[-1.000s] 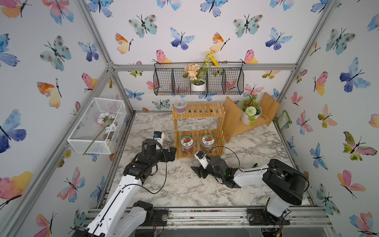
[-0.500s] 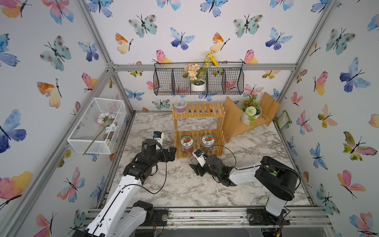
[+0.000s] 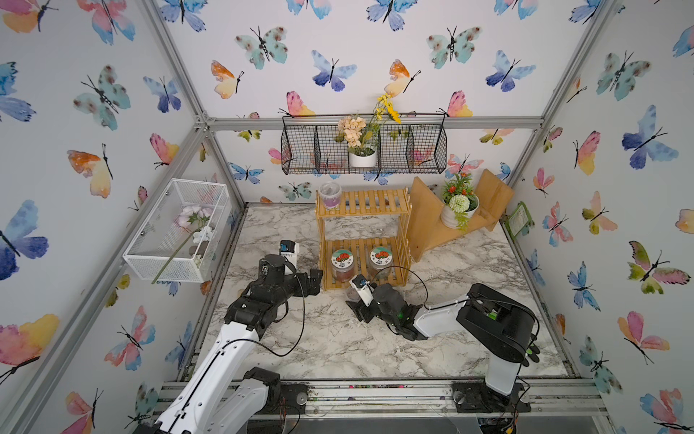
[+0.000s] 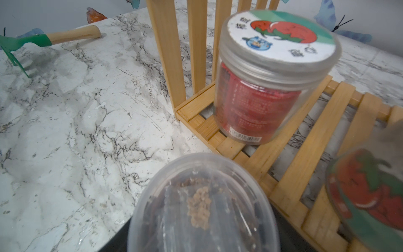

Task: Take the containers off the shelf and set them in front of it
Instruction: Place the container at the center of the board.

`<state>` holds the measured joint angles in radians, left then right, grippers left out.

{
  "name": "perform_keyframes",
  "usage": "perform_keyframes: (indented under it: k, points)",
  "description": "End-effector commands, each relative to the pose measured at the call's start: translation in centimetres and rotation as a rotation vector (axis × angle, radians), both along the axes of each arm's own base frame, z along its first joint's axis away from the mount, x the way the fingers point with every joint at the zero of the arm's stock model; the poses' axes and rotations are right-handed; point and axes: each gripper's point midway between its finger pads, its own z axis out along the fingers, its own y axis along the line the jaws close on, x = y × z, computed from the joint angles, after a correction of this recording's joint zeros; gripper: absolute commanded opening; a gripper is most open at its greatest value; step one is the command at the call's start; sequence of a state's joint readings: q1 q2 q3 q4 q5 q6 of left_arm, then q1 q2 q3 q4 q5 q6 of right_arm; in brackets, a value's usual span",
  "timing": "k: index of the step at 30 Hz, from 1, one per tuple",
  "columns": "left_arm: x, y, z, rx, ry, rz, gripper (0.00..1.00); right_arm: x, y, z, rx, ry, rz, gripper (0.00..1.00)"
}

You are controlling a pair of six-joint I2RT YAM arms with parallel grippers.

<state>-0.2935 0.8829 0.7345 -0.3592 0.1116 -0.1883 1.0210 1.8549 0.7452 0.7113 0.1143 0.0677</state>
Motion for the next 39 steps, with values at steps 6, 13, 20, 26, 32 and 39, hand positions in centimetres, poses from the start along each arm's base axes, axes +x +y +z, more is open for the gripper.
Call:
perform_keyframes:
  k: [6,13,20,26,32,39]
  points:
    - [-0.1,0.2,-0.2,-0.008,0.003,0.011,0.99,0.6,-0.3,-0.6,-0.035,-0.013,-0.039,0.81]
    - [0.0,0.2,0.0,-0.012,-0.003,0.013,0.99,0.7,-0.6,0.0,-0.027,-0.02,-0.053,0.87]
    - [0.3,0.1,0.7,-0.011,-0.019,0.006,0.99,0.6,-0.4,3.4,0.035,-0.045,-0.049,0.92]
    - [0.9,-0.1,2.0,-0.002,-0.056,-0.007,0.99,0.5,-0.8,5.9,0.073,-0.044,-0.066,0.93]
    - [2.4,-0.5,5.3,0.019,-0.152,-0.032,0.99,0.5,-1.8,9.5,0.11,-0.046,-0.104,0.94]
    - [5.1,-1.8,9.4,0.047,-0.253,-0.089,0.99,-0.2,-2.4,13.4,0.111,-0.037,-0.088,0.98]
